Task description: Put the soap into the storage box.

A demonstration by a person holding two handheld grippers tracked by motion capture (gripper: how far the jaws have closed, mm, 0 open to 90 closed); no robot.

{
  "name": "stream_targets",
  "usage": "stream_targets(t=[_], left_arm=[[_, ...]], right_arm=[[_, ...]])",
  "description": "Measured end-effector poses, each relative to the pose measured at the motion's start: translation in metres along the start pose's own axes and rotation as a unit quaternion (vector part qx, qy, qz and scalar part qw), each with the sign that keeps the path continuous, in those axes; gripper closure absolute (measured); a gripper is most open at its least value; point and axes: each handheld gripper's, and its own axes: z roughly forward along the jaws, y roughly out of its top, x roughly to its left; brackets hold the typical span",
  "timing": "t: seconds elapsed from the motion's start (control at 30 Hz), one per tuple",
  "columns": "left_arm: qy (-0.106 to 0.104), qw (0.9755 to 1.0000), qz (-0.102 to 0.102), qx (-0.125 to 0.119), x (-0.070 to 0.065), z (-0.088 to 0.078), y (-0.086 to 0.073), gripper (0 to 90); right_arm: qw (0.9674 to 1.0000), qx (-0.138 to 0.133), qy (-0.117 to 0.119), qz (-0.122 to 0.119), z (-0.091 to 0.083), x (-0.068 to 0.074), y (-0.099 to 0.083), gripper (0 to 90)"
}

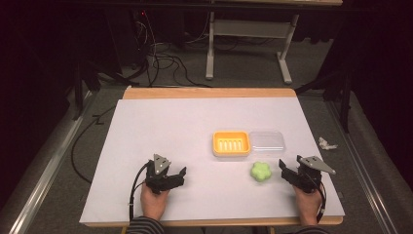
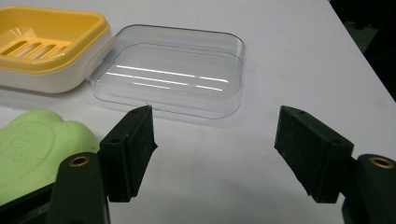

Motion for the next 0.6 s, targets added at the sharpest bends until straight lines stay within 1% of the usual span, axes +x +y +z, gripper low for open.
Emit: stream_targets(t=[0.1, 0.2, 0.23, 0.3, 0.37, 0.4, 0.47, 0.53, 0.6], left_arm=[[-0.001, 1.0000, 0.000, 0.001, 0.000, 0.000, 0.000, 17.4], [-0.002, 1.0000, -0.001, 0.001, 0.000, 0.000, 0.000, 17.4], [-0.002, 1.0000, -0.001, 0.001, 0.000, 0.000, 0.000, 17.4], [-0.003, 1.0000, 0.000, 0.001, 0.000, 0.000, 0.000, 17.4], [-0.002, 1.0000, 0.000, 0.000, 0.000, 0.000, 0.000, 17.4], [-0.002, 1.0000, 0.001, 0.000, 0.000, 0.000, 0.000, 17.3], [-0.003, 1.0000, 0.001, 0.001, 0.000, 0.000, 0.000, 17.4], [-0.002, 1.0000, 0.000, 0.002, 0.000, 0.000, 0.000, 17.4], [-0.002, 1.0000, 0.000, 0.002, 0.000, 0.000, 0.000, 17.4]], right_arm=[[1.0000, 0.002, 0.005, -0.002, -0.002, 0.002, 0.000, 29.4], [0.9998, 0.002, 0.013, -0.014, -0.006, 0.009, -0.001, 29.4], [0.9998, 0.002, 0.013, -0.014, -0.006, 0.009, -0.001, 29.4], [0.9997, 0.000, 0.016, -0.020, -0.008, 0.013, -0.001, 29.3], [0.9996, -0.001, 0.022, -0.020, -0.011, 0.017, -0.002, 29.3], [0.9994, -0.002, 0.024, -0.027, -0.012, 0.019, -0.002, 29.3], [0.9992, -0.002, 0.027, -0.030, -0.014, 0.023, -0.002, 29.2], [0.9989, -0.003, 0.033, -0.034, -0.017, 0.025, -0.002, 29.2], [0.9984, -0.004, 0.045, -0.034, -0.022, 0.028, -0.002, 28.8]])
